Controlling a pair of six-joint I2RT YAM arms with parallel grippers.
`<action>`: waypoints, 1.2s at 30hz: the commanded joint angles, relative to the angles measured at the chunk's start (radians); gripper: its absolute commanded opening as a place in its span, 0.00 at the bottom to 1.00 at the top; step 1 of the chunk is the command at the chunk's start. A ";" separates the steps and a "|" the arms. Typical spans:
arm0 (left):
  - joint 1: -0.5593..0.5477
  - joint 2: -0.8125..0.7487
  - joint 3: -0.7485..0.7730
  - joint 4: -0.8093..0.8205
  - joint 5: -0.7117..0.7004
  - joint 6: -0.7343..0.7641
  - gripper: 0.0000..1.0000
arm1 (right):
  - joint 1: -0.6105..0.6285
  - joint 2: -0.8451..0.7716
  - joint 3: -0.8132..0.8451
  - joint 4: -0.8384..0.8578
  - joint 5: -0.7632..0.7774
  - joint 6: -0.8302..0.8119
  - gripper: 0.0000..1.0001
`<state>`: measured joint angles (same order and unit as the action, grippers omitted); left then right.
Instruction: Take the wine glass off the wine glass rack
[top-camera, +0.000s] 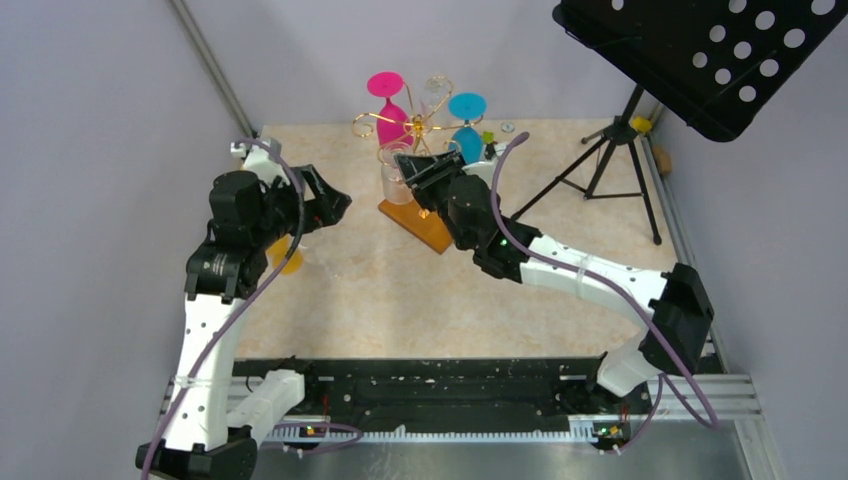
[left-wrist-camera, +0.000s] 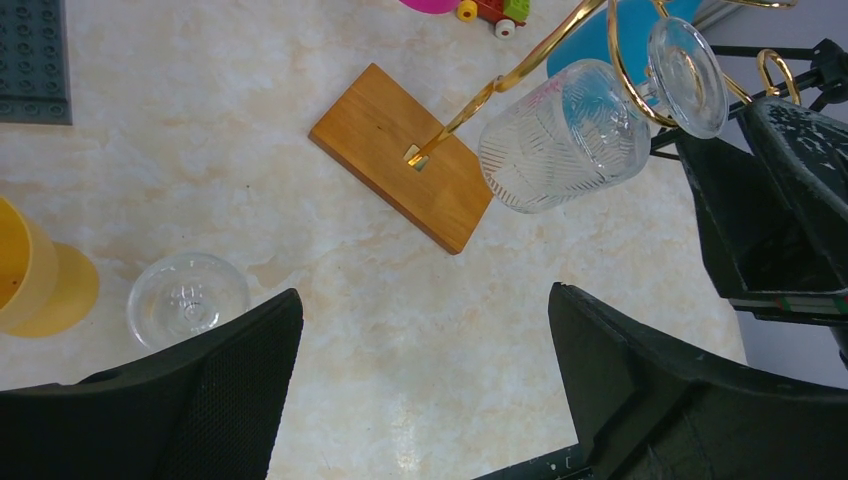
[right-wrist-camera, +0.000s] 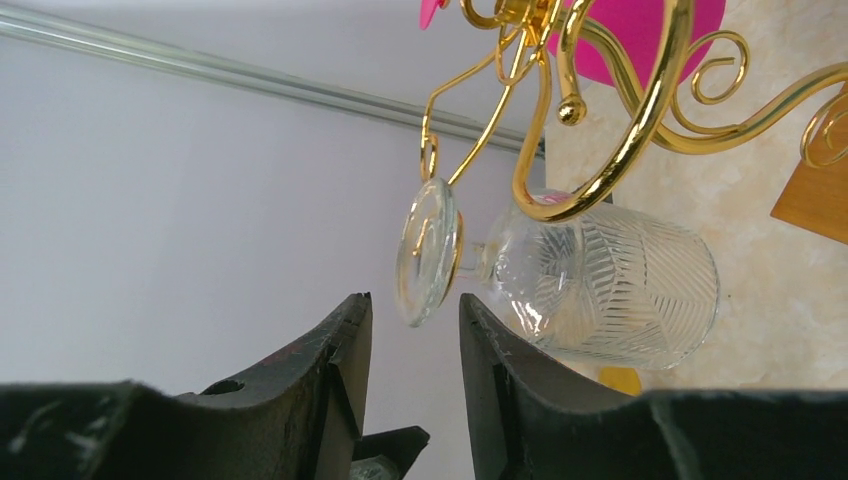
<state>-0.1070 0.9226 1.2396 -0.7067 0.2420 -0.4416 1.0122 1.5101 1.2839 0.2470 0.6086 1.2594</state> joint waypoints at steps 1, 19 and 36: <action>0.003 -0.029 -0.001 0.043 -0.010 0.021 0.96 | 0.009 0.022 0.058 0.029 0.018 -0.009 0.38; -0.002 -0.039 -0.007 0.038 -0.017 0.026 0.96 | 0.009 0.034 0.064 0.035 0.093 -0.036 0.25; -0.002 -0.057 -0.009 0.021 -0.006 0.023 0.96 | 0.005 0.018 0.053 0.043 0.091 -0.045 0.00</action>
<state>-0.1074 0.8822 1.2266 -0.7086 0.2348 -0.4244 1.0122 1.5524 1.3243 0.2390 0.7025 1.2232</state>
